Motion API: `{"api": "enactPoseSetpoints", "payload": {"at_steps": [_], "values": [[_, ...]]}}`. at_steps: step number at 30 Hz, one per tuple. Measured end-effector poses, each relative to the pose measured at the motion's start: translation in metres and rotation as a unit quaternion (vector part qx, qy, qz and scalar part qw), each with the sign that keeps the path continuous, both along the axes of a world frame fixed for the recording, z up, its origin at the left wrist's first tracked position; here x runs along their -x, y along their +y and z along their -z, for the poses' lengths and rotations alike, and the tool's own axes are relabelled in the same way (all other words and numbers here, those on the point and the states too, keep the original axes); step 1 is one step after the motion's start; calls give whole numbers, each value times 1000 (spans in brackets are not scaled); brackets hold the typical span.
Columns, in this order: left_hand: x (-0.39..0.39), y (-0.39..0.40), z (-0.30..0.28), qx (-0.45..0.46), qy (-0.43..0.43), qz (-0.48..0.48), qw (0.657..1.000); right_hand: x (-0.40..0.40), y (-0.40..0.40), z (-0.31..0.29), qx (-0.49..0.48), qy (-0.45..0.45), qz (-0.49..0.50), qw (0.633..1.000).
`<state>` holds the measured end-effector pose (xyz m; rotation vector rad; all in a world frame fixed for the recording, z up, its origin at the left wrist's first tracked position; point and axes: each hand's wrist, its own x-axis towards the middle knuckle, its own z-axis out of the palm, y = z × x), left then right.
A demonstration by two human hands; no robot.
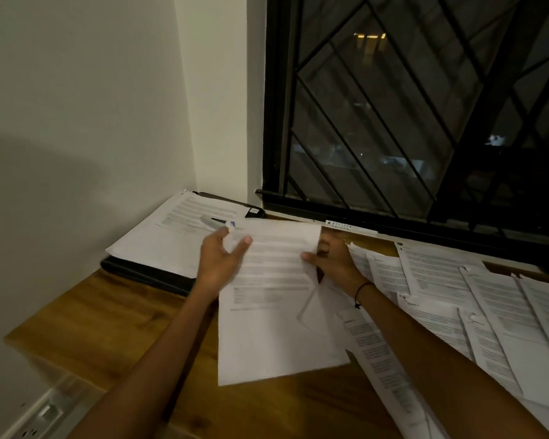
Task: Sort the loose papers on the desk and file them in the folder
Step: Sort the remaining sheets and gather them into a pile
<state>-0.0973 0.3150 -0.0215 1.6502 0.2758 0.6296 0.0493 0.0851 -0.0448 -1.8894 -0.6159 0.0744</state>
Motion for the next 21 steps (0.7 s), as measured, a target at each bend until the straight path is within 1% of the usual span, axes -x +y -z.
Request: {"api": "enactPoseSetpoints", "payload": {"at_steps": [2,3,4,6,8,10,12,15,18,19,21], "values": [[-9,10,-25,-29,-33,-26,999,5,7,-1,-3,9,-11,1000],[-13,14,-39,-42,-41,-39,998,9,10,-1,15,4,-23,1000],[-17,17,-52,-53,-43,-55,996,11,11,1,49,-26,-23,998],[-29,23,-63,-60,-47,-69,995,11,5,5,143,-114,16,983],[-39,28,-63,-59,-37,-65,995,6,-12,5,203,-150,53,966],[-43,32,-60,-51,-22,-51,997,3,-36,2,255,-147,68,953],[-46,39,-61,-62,-8,-35,997,2,-64,4,325,-158,58,931],[-45,56,-74,-69,-25,-28,997,15,-99,9,406,-178,41,895],[-45,78,-83,-42,-51,-18,998,27,-112,14,428,-172,22,887],[-46,78,-82,-38,-42,-11,998,30,-112,14,434,-165,16,886],[-54,67,-68,-63,7,-8,998,34,-109,15,434,-154,8,888]]}}
